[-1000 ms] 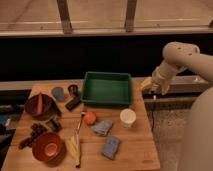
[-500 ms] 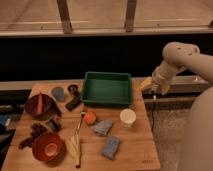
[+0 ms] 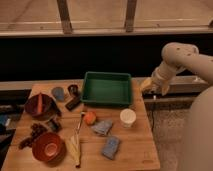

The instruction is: Place towel in red bowl

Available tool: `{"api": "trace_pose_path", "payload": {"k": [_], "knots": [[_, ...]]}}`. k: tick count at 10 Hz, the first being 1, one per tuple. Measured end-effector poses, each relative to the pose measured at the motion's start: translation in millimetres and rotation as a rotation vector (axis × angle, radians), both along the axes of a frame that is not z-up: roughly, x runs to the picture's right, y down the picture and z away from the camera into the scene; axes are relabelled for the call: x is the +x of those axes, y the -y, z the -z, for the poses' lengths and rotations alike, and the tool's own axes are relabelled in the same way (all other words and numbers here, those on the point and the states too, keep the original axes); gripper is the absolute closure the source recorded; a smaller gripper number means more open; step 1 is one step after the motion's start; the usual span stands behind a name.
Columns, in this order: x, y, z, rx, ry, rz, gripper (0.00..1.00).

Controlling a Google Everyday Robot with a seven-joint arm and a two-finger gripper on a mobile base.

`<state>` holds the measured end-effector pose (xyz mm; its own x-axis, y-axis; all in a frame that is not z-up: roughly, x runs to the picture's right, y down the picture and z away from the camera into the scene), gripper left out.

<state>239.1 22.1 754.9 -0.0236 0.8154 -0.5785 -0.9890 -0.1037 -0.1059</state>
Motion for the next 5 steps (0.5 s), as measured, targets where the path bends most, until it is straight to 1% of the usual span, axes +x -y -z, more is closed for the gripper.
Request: {"api": "trace_pose_path", "payload": {"k": [1, 3, 4, 5], "knots": [[-16, -5, -3.2, -0.009, 0.027, 0.042, 0.29], [-55, -18, -8.3, -0.025, 0.077, 0.146, 0.29], [-83, -24, -10.3, -0.027, 0.113, 0.215, 0.29], [-100, -27, -11.3, -0.027, 0.135, 0.256, 0.29]]}}
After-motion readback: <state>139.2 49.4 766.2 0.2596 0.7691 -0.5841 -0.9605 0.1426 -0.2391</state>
